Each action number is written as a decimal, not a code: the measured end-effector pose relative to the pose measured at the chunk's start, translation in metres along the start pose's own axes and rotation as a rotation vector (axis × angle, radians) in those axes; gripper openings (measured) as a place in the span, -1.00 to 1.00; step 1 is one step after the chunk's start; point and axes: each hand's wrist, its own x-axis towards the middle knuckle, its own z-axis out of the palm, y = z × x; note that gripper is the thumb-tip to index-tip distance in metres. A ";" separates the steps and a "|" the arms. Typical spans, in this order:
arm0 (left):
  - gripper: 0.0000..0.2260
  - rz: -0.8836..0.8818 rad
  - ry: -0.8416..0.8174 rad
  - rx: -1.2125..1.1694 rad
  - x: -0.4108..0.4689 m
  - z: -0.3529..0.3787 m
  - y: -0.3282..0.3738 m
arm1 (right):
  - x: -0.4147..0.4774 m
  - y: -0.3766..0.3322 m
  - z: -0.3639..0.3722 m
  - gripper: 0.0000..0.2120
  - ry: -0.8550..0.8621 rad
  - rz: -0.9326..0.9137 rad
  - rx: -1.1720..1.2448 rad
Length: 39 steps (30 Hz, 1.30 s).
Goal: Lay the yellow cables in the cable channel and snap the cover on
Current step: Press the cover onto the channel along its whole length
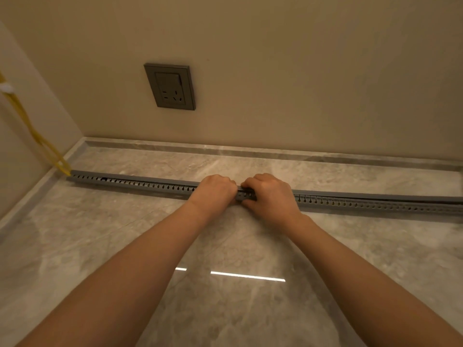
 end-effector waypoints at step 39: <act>-0.85 0.043 0.242 -0.156 0.022 0.002 0.047 | -0.009 0.026 -0.027 -0.81 -0.115 0.023 -0.232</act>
